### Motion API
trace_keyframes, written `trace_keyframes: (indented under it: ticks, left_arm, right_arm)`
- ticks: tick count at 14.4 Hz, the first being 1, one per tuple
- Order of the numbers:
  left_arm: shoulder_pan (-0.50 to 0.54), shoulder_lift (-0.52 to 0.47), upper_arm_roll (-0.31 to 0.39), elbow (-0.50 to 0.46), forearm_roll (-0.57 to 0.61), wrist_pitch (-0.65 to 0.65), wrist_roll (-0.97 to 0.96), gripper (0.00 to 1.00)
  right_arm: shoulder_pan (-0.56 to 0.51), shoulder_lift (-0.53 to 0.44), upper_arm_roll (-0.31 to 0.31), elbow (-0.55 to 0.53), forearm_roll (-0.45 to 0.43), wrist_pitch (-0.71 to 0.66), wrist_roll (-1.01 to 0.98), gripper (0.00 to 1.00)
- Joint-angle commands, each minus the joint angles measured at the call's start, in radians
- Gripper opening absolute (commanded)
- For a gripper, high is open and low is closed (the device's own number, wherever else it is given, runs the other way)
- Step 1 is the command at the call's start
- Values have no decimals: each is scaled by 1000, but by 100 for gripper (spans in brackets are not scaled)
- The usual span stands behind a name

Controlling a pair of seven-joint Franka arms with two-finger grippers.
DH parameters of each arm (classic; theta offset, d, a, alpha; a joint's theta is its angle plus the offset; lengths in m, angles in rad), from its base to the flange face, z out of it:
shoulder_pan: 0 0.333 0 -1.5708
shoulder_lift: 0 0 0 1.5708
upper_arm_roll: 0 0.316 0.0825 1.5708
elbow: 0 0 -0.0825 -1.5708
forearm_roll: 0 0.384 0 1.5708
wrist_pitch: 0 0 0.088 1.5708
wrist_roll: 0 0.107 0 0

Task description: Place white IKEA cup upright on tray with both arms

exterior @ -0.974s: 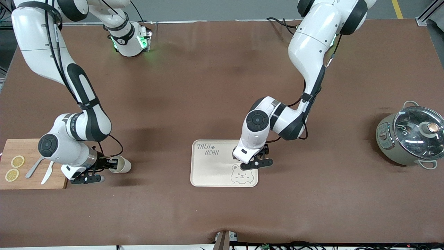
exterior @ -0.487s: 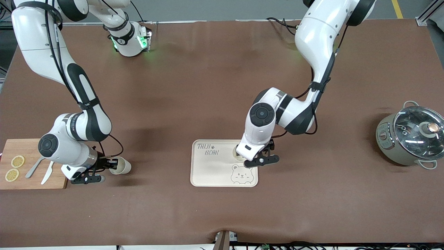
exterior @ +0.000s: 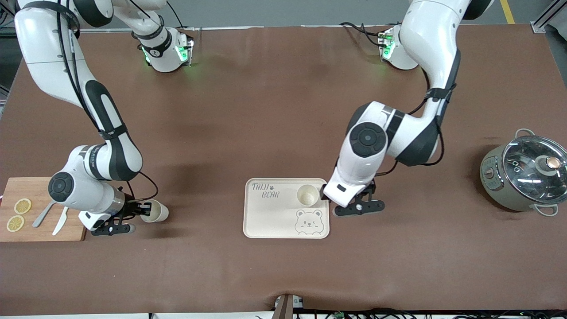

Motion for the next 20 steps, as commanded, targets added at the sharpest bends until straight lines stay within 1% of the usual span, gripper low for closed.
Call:
trace_keyframes:
  ticks: [1,2,3,5,7,8,10,11,14,16,18,19,20]
  left_arm:
    - [45,-37,-7,-30,-15,-33,91,100]
    - [67,-38,-8,-34,-16,-34,131,100]
    - [88,-48,-8,-42,-16,-35,165,100]
    - [125,-60,-8,-59,-16,-35,228,100]
    - [173,-66,-10,-68,-19,-26,280,100]
    - [208,-72,-10,-68,-37,-23,317,100]
    - [291,-80,-10,-67,-105,-18,448,100]
    - [353,-92,-10,-68,-123,-15,548,100]
    - [432,-101,-10,-68,-123,-14,646,100]
    - [460,-101,-10,-68,-123,-1,686,100]
    - [463,-106,-8,-71,-123,0,693,100]
    - [463,-112,-8,-83,-123,2,693,100]
    - [463,-129,-8,-115,-122,12,693,100]
  right_arm:
    - [1,-13,10,74,95,-113,5,0]
    - [3,-13,10,97,132,-147,11,0]
    - [12,-16,10,117,146,-176,46,0]
    - [50,-24,8,146,143,-210,161,0]
    - [101,-34,8,151,143,-212,244,0]
    - [128,-35,8,151,142,-210,299,0]
    - [188,-35,8,172,136,-210,422,0]
    - [255,-32,4,197,133,-210,530,0]
    - [329,-19,-1,212,114,-192,668,0]
    - [363,-10,-2,215,76,-158,723,0]
    - [397,10,-2,217,39,-131,790,0]
    - [415,19,-2,217,22,-105,822,0]
    - [431,31,-2,217,8,-82,855,0]
